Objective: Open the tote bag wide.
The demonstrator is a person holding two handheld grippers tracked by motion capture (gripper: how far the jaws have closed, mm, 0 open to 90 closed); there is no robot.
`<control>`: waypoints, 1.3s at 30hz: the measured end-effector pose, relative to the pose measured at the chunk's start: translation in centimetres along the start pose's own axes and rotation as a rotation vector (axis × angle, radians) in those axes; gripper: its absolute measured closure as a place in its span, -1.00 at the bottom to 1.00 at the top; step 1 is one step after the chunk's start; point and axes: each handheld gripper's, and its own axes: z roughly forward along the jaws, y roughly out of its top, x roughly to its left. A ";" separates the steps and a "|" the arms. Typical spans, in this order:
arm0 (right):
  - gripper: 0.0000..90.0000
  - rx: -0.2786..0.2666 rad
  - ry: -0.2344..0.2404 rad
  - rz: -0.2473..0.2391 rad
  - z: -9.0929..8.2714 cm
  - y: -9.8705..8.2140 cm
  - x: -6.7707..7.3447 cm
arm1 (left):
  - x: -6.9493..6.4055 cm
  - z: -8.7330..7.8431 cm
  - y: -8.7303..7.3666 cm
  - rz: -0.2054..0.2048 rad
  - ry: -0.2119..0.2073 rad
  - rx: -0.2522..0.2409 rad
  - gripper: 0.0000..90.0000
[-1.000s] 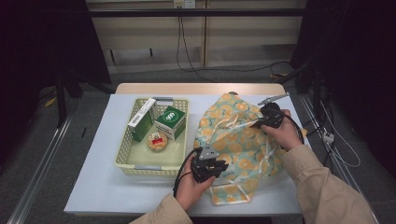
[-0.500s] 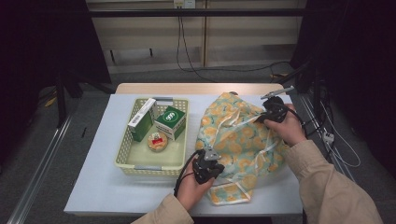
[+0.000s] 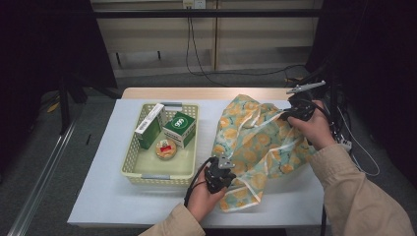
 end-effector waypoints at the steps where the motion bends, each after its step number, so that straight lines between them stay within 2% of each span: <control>1: 0.99 -0.008 0.004 0.004 -0.1 0.0 -0.1 | 0.0 0.0 0.0 -0.001 -0.003 0.000 1.00; 3: 0.99 -0.026 0.001 0.019 -0.5 0.0 -0.3 | 0.0 0.0 0.0 0.003 -0.001 0.000 1.00; 6: 0.99 -0.016 -0.002 0.031 -0.6 -0.3 -0.7 | 0.0 0.0 0.0 -0.005 0.014 0.000 1.00; 8: 0.99 -0.001 0.003 0.028 -0.3 -0.5 -0.6 | 0.2 -0.1 -0.1 -0.021 -0.008 -0.008 0.99; 9: 0.99 0.011 0.008 0.024 0.0 -0.7 -0.5 | 0.2 -0.1 -0.1 -0.028 -0.007 -0.015 0.96; 10: 0.99 0.029 0.012 0.017 0.3 -0.9 -0.2 | 0.3 -0.2 -0.1 -0.036 -0.030 -0.030 0.91; 14: 0.99 0.088 0.035 -0.024 1.9 -1.6 0.9 | 0.6 -1.2 0.7 -0.058 -0.043 -0.081 0.80; 16: 0.99 0.113 0.038 -0.031 2.7 -2.0 1.5 | 0.9 -1.8 1.2 -0.055 -0.029 -0.092 0.79; 18: 0.99 0.133 0.058 -0.041 3.4 -2.4 2.1 | 1.2 -2.1 1.5 -0.083 -0.018 -0.109 0.74; 22: 0.99 0.153 0.079 -0.052 4.7 -3.1 3.0 | 1.9 -3.0 2.0 -0.101 -0.012 -0.135 0.68; 26: 0.99 0.157 0.083 -0.046 5.1 -3.2 3.1 | 2.2 -4.3 2.7 -0.111 -0.017 -0.149 0.40; 33: 0.99 0.159 0.079 -0.043 5.1 -3.1 3.0 | 3.0 -7.6 4.9 -0.127 -0.022 -0.171 -0.42; 36: 0.99 0.166 0.077 -0.037 5.2 -3.1 3.0 | 3.6 -8.8 5.5 -0.118 0.001 -0.158 -0.57; 39: 0.99 0.165 0.078 -0.037 5.3 -3.0 3.1 | 4.4 -9.6 5.8 -0.113 0.000 -0.166 -0.62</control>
